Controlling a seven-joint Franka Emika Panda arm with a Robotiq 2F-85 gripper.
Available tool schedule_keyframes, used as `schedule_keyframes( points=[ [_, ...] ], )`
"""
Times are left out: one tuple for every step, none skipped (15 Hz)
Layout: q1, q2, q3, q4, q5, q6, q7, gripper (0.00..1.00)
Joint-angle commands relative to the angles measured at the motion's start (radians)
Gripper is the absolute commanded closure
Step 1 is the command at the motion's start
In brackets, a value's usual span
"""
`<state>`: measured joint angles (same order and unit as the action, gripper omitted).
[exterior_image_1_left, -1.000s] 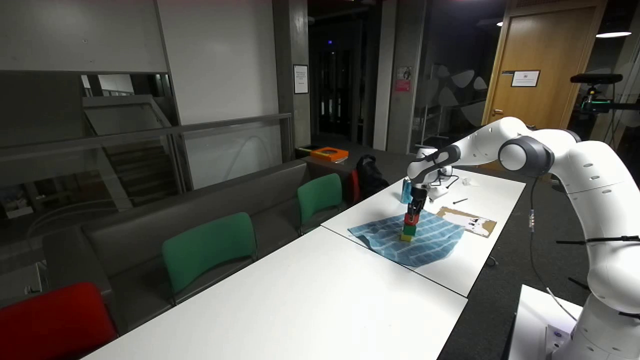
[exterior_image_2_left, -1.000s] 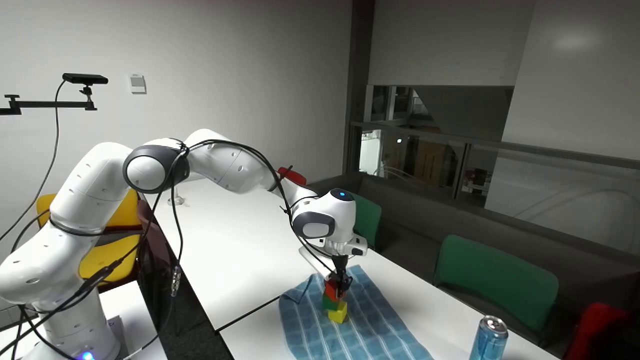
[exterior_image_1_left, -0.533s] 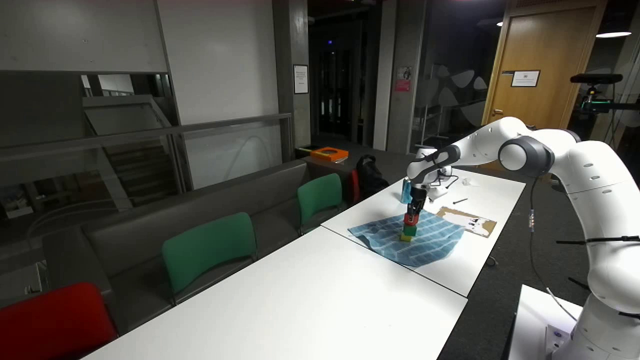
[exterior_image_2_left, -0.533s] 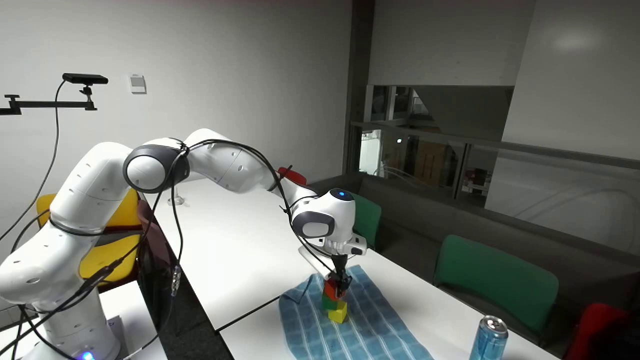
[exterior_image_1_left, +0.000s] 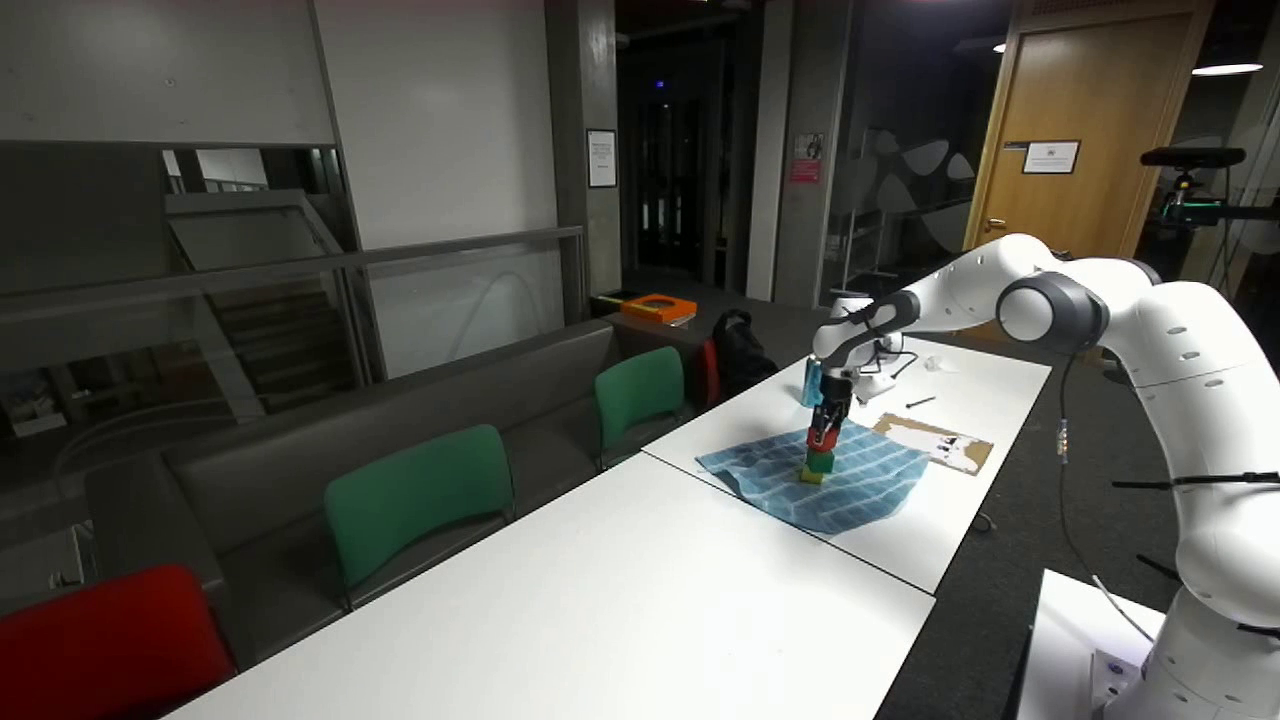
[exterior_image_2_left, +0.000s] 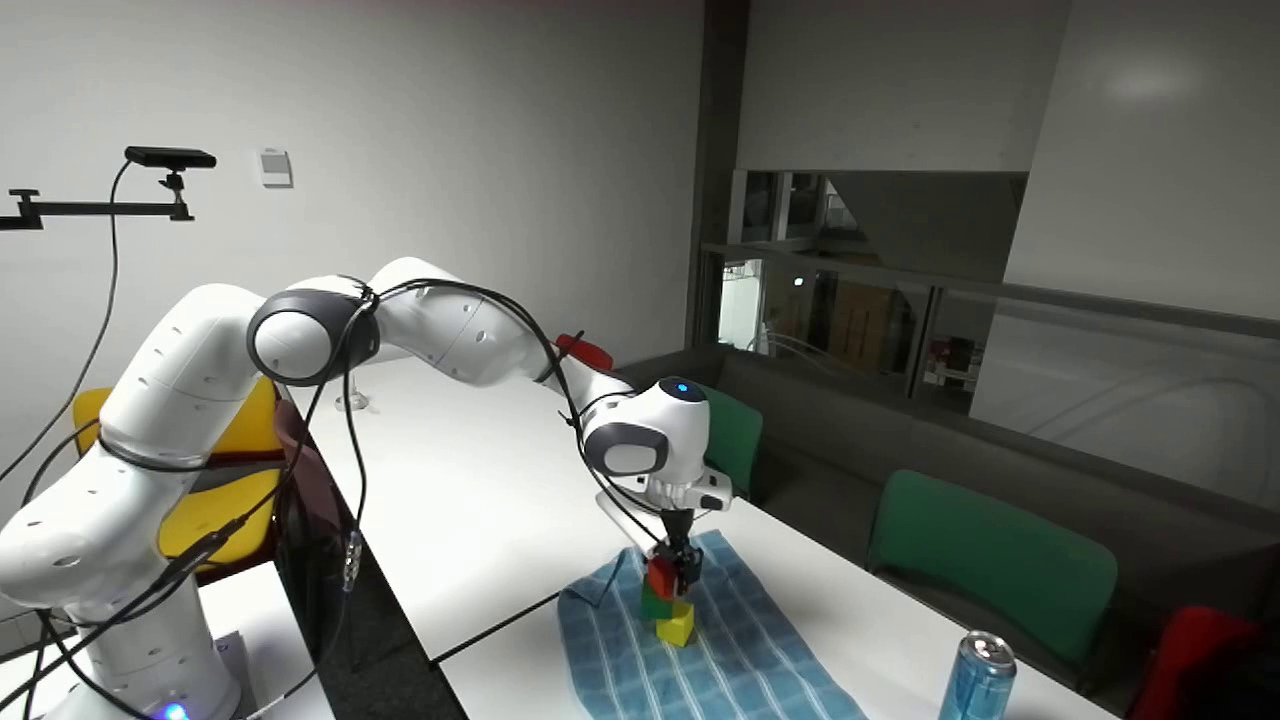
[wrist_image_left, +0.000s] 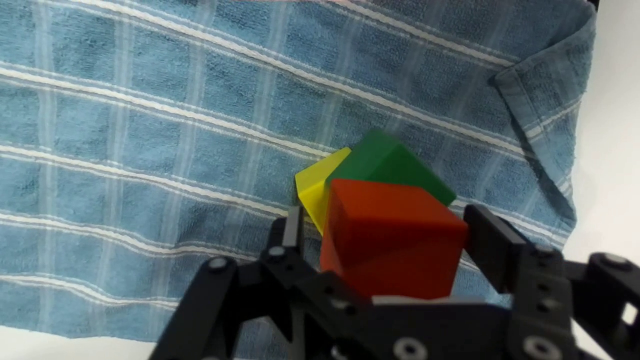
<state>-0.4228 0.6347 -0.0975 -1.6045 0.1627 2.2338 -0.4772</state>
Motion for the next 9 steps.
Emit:
schedule_keyframes(
  points=[
    [0.004, -0.042, -0.001, -0.039, -0.013, -0.012, 0.029, 0.00],
    [0.004, -0.042, -0.002, -0.038, -0.012, -0.013, 0.032, 0.00],
    [0.004, -0.041, -0.001, -0.037, -0.012, -0.013, 0.033, 0.00],
    [0.004, -0.041, -0.001, -0.036, -0.012, -0.014, 0.035, 0.00],
    [0.003, -0.040, -0.001, -0.035, -0.011, -0.016, 0.034, 0.00],
    [0.003, -0.040, -0.001, -0.035, -0.012, -0.017, 0.034, 0.00],
    [0.004, -0.040, -0.002, -0.035, -0.012, -0.018, 0.036, 0.00],
    [0.005, -0.044, -0.003, -0.038, -0.011, -0.018, 0.041, 0.00],
    [0.006, -0.046, -0.003, -0.040, -0.011, -0.019, 0.046, 0.00]
  ],
)
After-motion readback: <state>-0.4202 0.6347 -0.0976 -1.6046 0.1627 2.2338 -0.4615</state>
